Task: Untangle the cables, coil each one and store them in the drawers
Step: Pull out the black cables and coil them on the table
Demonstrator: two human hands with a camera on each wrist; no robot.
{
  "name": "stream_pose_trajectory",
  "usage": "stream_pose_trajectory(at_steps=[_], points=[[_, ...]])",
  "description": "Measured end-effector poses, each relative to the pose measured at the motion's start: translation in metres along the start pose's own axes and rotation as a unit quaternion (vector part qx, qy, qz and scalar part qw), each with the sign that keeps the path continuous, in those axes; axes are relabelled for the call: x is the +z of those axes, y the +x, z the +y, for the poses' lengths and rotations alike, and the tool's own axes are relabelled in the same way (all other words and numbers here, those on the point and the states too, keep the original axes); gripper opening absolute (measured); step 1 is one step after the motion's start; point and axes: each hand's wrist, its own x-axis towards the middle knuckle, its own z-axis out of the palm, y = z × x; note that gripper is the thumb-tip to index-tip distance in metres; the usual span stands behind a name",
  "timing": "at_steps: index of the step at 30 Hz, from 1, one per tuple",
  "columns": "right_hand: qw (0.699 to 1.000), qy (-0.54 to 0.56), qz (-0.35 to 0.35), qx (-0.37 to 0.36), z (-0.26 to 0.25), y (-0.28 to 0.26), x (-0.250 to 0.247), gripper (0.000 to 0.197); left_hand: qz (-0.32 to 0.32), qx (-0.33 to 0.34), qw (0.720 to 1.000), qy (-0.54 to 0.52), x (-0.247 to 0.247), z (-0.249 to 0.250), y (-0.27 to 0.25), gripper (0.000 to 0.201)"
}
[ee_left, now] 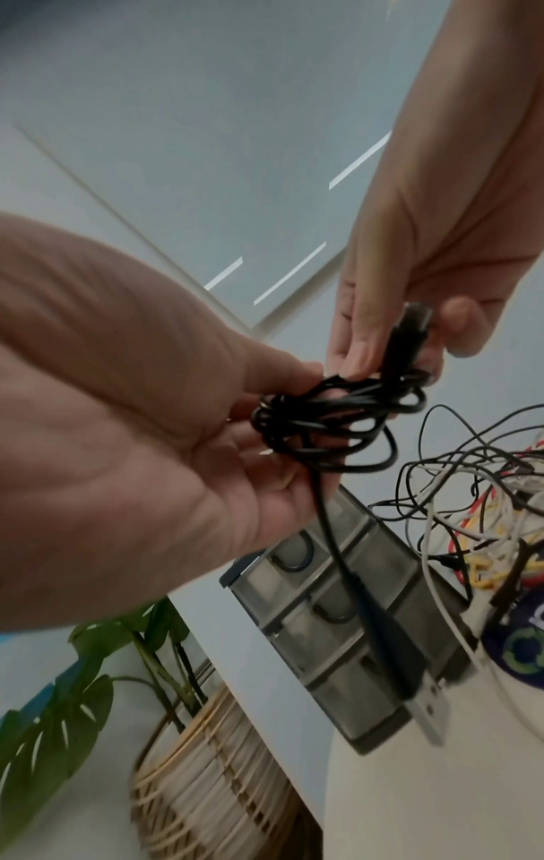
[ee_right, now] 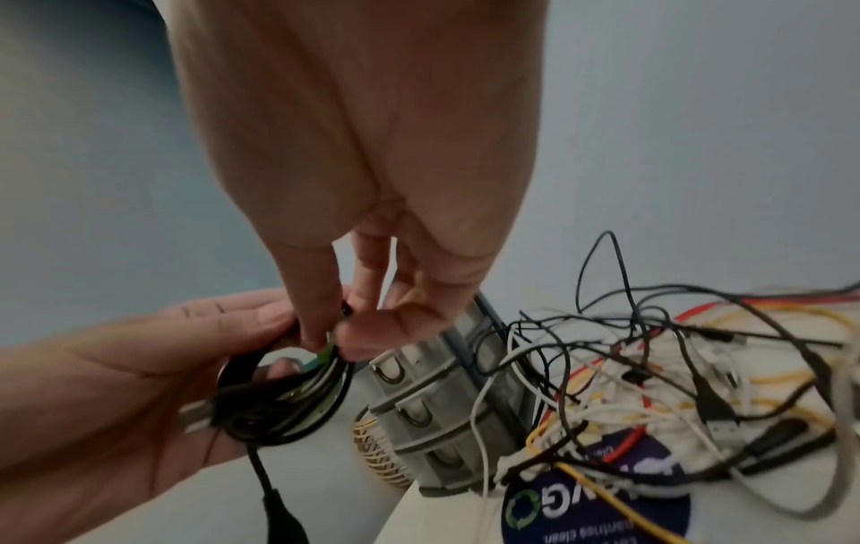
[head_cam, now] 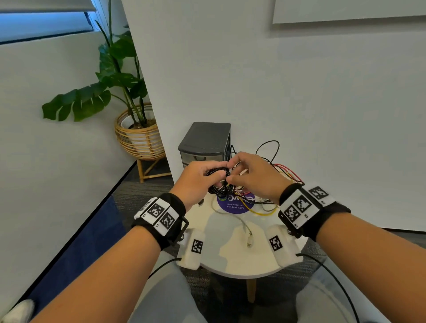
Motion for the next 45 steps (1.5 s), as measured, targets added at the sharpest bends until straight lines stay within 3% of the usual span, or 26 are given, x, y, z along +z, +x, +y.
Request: stream_pose_trajectory(at_steps=[4,6,11,19,22,25,30,37,41,45], points=[[0.995,0.075,-0.058,0.027,0.009,0.006,0.009,0.007,-0.035,-0.033,0.998,-0.03,-0.007,-0.008,-0.002,0.035],[0.991,0.094,-0.077,0.054,0.016,0.011,0.015,0.004,-0.063,-0.081,0.994,-0.048,-0.007,-0.015,-0.006,0.031],[0.988,0.088,-0.078,0.099,0.036,0.021,0.033,0.016,-0.1,-0.176,0.978,-0.047,-0.004,-0.033,-0.01,0.019],[0.976,-0.067,-0.113,0.174,0.051,0.025,0.066,0.021,-0.069,-0.265,0.959,-0.077,0.022,-0.07,-0.003,0.02],[0.977,-0.119,-0.067,0.164,0.052,0.024,0.075,0.026,-0.057,-0.293,0.952,-0.064,0.026,-0.085,0.0,0.021],[0.976,-0.083,-0.086,0.181,0.051,0.022,0.082,0.037,-0.058,-0.301,0.95,-0.055,0.027,-0.098,0.002,0.021],[0.972,-0.081,-0.151,0.163,0.052,0.027,0.096,0.031,-0.038,-0.298,0.953,-0.043,0.029,-0.111,0.003,0.017],[0.964,-0.141,-0.223,0.044,0.063,0.028,0.079,0.024,0.005,-0.27,0.962,0.03,0.021,-0.128,0.006,0.009],[0.968,-0.127,-0.212,0.029,0.071,0.02,0.074,0.022,0.009,-0.252,0.965,0.075,0.023,-0.129,0.011,0.008],[0.974,-0.163,-0.154,0.021,0.083,0.024,0.087,0.027,0.013,-0.231,0.959,0.162,0.02,-0.131,0.019,0.004]])
